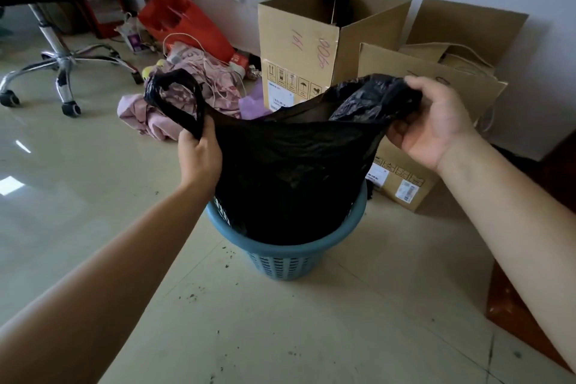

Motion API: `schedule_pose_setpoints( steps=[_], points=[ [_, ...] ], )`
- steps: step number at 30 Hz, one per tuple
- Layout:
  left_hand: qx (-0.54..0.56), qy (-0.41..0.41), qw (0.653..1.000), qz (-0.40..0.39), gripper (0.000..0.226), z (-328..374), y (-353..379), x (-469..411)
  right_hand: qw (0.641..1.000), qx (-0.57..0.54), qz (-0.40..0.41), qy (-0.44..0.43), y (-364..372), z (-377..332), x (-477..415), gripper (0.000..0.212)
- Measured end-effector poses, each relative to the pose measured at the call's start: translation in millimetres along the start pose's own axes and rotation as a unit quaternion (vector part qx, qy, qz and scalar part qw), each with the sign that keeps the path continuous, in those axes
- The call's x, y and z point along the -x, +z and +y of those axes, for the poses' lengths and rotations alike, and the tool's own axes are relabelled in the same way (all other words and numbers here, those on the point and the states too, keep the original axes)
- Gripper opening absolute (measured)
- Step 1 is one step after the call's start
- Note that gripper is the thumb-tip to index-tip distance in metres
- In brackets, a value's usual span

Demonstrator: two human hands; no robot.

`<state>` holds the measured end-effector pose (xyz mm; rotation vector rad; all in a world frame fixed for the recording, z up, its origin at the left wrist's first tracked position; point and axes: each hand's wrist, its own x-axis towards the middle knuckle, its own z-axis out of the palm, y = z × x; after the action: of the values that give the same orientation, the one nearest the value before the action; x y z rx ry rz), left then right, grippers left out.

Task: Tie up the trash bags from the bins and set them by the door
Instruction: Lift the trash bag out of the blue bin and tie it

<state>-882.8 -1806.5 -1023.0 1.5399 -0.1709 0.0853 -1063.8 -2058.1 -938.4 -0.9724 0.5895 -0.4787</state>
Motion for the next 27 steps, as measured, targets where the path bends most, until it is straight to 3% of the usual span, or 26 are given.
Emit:
schedule_pose_setpoints(
  steps=[1, 2, 3, 4, 5, 6, 7, 8, 9, 10, 11, 14, 15, 17, 19, 21, 22, 25, 27],
  points=[
    [-0.017, 0.014, 1.0, 0.006, 0.024, 1.7, -1.2, 0.6, 0.996, 0.092, 0.018, -0.002, -3.3, 0.4, -0.9, 0.01],
    [-0.054, 0.035, 0.998, 0.011, 0.024, 2.1, -2.3, 1.5, 0.966, 0.256, 0.037, -0.027, -8.6, 1.6, -2.4, 0.008],
    [-0.11, 0.055, 0.992, 0.013, 0.029, 3.1, -3.0, 3.9, 0.884, 0.457, 0.061, -0.08, -15.9, 3.9, -7.1, 0.011],
    [-0.159, 0.071, 0.985, 0.011, 0.033, 3.6, -3.1, 5.6, 0.768, 0.609, 0.094, -0.172, -22.6, 4.9, -13.0, 0.015],
    [-0.185, 0.083, 0.979, 0.002, 0.035, 5.0, -2.4, 7.8, 0.714, 0.643, 0.114, -0.252, -20.4, 3.7, -14.1, 0.018],
    [-0.186, 0.089, 0.978, -0.011, 0.034, 4.9, -1.4, 7.8, 0.737, 0.591, 0.115, -0.309, -13.0, -1.6, -12.2, 0.02],
    [-0.173, 0.091, 0.98, -0.026, 0.031, 5.5, -0.2, 7.6, 0.843, 0.436, 0.087, -0.303, -2.5, -8.6, -9.2, 0.022],
    [-0.144, 0.083, 0.985, -0.036, 0.028, 5.6, 1.1, 5.6, 0.92, 0.284, 0.021, -0.27, 7.6, -16.4, -3.6, 0.026],
    [-0.098, 0.062, 0.992, -0.048, 0.028, 6.1, 2.0, 4.0, 0.965, 0.128, -0.049, -0.224, 15.9, -20.7, 1.3, 0.03],
    [-0.047, 0.03, 0.997, -0.057, 0.031, 6.4, 3.4, 3.4, 0.974, 0.026, -0.104, -0.199, 20.5, -21.5, 4.0, 0.036],
    [-0.005, -0.003, 0.998, -0.064, 0.032, 7.6, 4.8, 5.0, 0.975, -0.006, -0.118, -0.19, 24.2, -19.0, 5.7, 0.048],
    [0.038, -0.051, 0.995, -0.081, 0.026, 2.9, 5.6, 8.7, 0.957, 0.236, 0.001, -0.171, 16.1, 25.3, -2.2, 0.12],
    [0.036, -0.057, 0.994, -0.086, 0.025, -0.4, 5.1, 9.8, 0.933, 0.326, 0.013, -0.155, 10.1, 44.9, -3.1, 0.126],
    [0.039, -0.08, 0.992, -0.084, 0.024, -3.6, 4.1, 12.1, 0.904, 0.4, -0.007, -0.149, -3.5, 66.0, -11.5, 0.097],
    [0.049, -0.113, 0.989, -0.082, 0.027, -5.6, 3.0, 13.5, 0.918, 0.371, -0.071, -0.12, -2.4, 70.9, -12.2, 0.068],
    [0.089, -0.143, 0.981, -0.095, 0.035, -2.8, 1.5, 17.5, 0.917, 0.373, -0.109, -0.09, 4.6, 75.8, -16.9, 0.07],
    [0.107, -0.151, 0.978, -0.1, 0.039, -1.7, 0.9, 18.6, 0.915, 0.381, -0.096, -0.092, 10.5, 78.2, -19.1, 0.067],
    [0.134, -0.146, 0.977, -0.076, 0.036, 14.1, 1.0, 14.2, 0.943, 0.308, 0.018, -0.127, 31.7, 74.5, -32.1, 0.02],
    [0.162, -0.138, 0.977, -0.03, 0.027, 36.3, 1.6, 5.5, 0.955, 0.229, 0.074, -0.175, 53.8, 56.0, -34.9, 0.014]
  ],
)
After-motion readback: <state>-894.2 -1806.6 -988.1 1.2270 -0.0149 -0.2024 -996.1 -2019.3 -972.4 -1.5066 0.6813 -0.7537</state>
